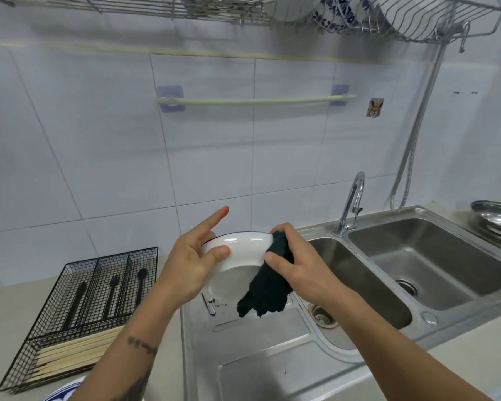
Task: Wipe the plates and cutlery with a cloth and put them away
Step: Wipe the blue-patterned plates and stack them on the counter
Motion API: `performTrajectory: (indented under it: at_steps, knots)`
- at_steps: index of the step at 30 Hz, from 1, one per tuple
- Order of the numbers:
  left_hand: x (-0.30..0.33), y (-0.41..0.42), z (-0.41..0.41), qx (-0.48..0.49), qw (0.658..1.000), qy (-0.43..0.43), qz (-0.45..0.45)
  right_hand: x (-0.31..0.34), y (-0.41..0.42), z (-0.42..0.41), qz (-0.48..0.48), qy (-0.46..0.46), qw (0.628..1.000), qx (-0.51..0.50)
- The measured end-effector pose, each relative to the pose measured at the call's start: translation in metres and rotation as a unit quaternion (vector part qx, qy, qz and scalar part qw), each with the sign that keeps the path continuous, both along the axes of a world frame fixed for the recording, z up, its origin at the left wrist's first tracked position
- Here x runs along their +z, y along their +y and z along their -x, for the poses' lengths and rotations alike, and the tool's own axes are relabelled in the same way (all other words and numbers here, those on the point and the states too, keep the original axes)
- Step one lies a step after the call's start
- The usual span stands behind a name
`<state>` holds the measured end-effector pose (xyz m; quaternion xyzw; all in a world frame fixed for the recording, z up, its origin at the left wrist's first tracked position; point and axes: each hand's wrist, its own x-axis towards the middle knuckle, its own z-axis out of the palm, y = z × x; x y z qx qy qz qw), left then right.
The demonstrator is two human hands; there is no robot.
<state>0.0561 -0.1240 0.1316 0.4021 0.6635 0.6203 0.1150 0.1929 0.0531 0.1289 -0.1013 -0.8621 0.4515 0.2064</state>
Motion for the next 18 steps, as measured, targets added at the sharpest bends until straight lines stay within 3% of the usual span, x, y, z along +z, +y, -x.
performTrajectory:
  at_steps: [3,8,10,12,14,18]
  knots:
    - [-0.001,-0.007,0.007,-0.011,0.997,0.054,0.055,-0.006,-0.007,-0.004,-0.105,0.029,0.994,-0.022]
    - [-0.028,-0.004,0.01,0.055,0.987,0.126,0.078,-0.02,-0.012,-0.006,-0.315,0.104,0.942,-0.053]
    - [-0.035,-0.001,-0.003,0.057,0.997,0.042,0.039,-0.022,-0.012,-0.005,-0.362,0.101,0.925,-0.065]
    - [-0.042,0.005,-0.017,0.026,0.99,-0.131,-0.031,-0.025,-0.011,-0.004,-0.388,0.09,0.914,-0.072]
    - [-0.04,0.017,-0.028,0.044,0.96,-0.255,-0.106,-0.031,-0.013,-0.004,-0.403,0.068,0.91,-0.068]
    - [-0.038,0.038,-0.022,0.168,0.9,-0.37,-0.16,-0.055,-0.02,-0.008,-0.424,0.034,0.905,0.02]
